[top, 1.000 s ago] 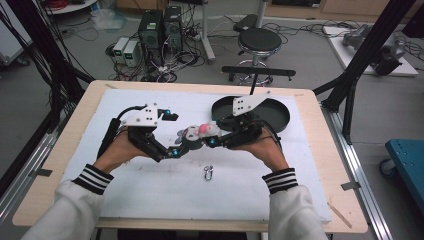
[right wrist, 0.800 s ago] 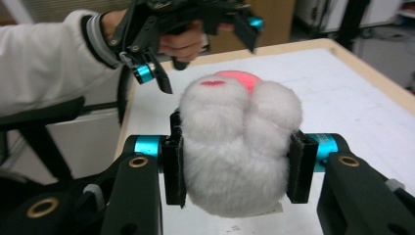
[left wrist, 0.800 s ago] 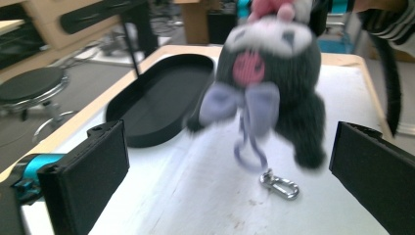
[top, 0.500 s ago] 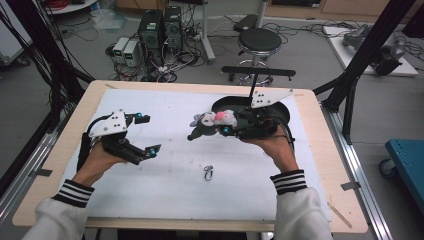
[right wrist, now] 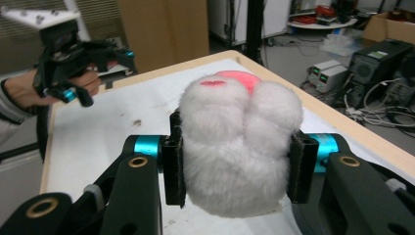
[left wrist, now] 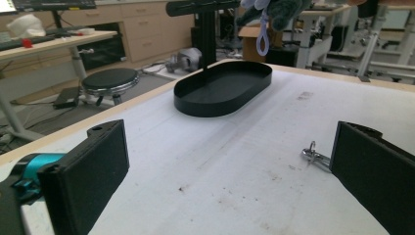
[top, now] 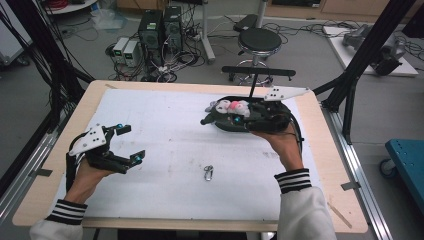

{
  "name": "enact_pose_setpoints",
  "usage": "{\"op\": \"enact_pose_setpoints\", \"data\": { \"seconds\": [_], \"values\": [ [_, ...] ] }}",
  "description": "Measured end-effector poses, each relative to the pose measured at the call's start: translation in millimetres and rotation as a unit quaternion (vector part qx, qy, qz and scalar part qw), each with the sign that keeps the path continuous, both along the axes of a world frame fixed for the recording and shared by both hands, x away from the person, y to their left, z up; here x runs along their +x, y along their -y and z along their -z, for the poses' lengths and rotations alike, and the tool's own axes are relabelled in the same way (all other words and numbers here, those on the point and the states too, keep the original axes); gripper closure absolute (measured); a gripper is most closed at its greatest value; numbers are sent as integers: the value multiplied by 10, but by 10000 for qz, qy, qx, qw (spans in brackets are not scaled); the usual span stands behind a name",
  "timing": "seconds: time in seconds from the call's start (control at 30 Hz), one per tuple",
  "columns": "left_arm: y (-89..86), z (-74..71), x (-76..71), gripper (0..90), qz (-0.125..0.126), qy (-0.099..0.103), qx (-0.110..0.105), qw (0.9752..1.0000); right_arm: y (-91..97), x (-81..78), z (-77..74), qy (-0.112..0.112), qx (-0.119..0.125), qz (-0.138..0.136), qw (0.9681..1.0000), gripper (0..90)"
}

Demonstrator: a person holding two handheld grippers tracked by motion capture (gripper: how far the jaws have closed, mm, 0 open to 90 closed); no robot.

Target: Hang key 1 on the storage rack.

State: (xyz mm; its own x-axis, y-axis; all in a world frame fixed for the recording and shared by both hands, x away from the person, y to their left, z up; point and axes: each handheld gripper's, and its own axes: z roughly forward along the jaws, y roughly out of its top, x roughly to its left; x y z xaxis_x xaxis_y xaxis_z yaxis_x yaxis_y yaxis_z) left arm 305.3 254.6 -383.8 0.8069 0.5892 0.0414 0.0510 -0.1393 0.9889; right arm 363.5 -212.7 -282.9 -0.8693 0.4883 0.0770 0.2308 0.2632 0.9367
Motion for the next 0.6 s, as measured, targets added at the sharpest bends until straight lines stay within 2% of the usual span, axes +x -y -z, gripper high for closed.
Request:
{"op": "enact_pose_setpoints", "data": {
  "seconds": [0.07,0.23,0.43,0.5,0.6],
  "values": [
    [-43,85,-31,17,-148,-15,-69,9999,30,4,-11,20,19,124,9999,543],
    [-106,174,-55,17,-298,-25,-123,9995,113,28,-53,58,0,426,9991,544],
    [-195,256,-75,17,-452,-70,-165,9988,229,76,-138,78,12,826,9966,543],
    [-222,285,-77,17,-517,-104,-203,9984,250,86,-151,95,38,864,9962,543],
    [-259,322,-78,17,-598,-150,-246,9978,319,124,-206,124,-14,1075,9941,543]
  ]
}}
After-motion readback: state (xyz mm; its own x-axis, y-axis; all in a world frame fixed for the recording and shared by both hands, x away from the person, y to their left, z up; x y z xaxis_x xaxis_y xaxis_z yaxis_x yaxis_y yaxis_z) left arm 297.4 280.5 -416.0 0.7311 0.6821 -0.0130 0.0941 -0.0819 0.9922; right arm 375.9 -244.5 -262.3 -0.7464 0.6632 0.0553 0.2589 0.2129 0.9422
